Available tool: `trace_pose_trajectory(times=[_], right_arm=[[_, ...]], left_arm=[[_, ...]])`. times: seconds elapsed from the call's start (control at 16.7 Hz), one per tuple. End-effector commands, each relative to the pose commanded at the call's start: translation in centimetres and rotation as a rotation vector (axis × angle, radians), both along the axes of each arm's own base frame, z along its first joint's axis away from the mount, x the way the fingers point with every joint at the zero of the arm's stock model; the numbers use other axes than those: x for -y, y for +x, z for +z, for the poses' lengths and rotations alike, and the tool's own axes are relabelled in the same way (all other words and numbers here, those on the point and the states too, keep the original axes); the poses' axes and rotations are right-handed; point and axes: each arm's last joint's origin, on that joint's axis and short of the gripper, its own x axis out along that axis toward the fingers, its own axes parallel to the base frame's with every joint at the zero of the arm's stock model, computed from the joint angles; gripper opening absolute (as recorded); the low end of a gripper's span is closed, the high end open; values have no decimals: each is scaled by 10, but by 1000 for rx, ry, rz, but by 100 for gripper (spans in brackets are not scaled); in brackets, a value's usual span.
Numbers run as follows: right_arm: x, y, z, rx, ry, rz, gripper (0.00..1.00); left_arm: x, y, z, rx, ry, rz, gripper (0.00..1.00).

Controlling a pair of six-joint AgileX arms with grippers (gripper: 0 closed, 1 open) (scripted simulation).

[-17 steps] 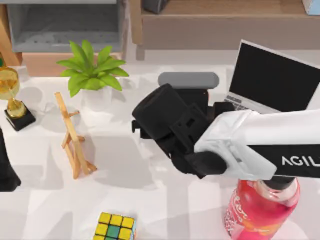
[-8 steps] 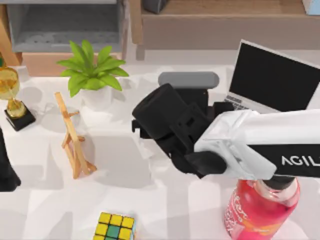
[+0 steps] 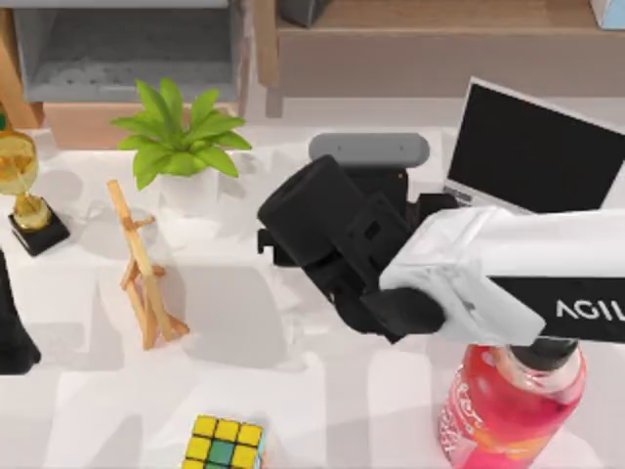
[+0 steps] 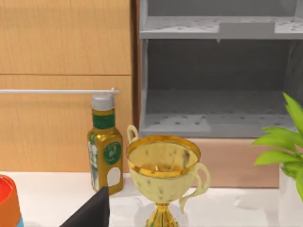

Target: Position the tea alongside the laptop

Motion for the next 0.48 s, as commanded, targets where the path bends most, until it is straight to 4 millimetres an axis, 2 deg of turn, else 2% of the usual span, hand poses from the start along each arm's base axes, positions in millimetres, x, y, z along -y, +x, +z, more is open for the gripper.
trace_pose_trajectory(times=[0.24, 0.36, 0.48], right_arm=[[0, 0, -3, -4, -4, 0, 0], [3, 7, 14, 37, 26, -17, 0], [16, 19, 38, 90, 55, -46, 0]], left_arm=[[0, 0, 0, 0, 0, 0, 100], [0, 0, 0, 0, 0, 0, 100], [0, 0, 0, 0, 0, 0, 100]])
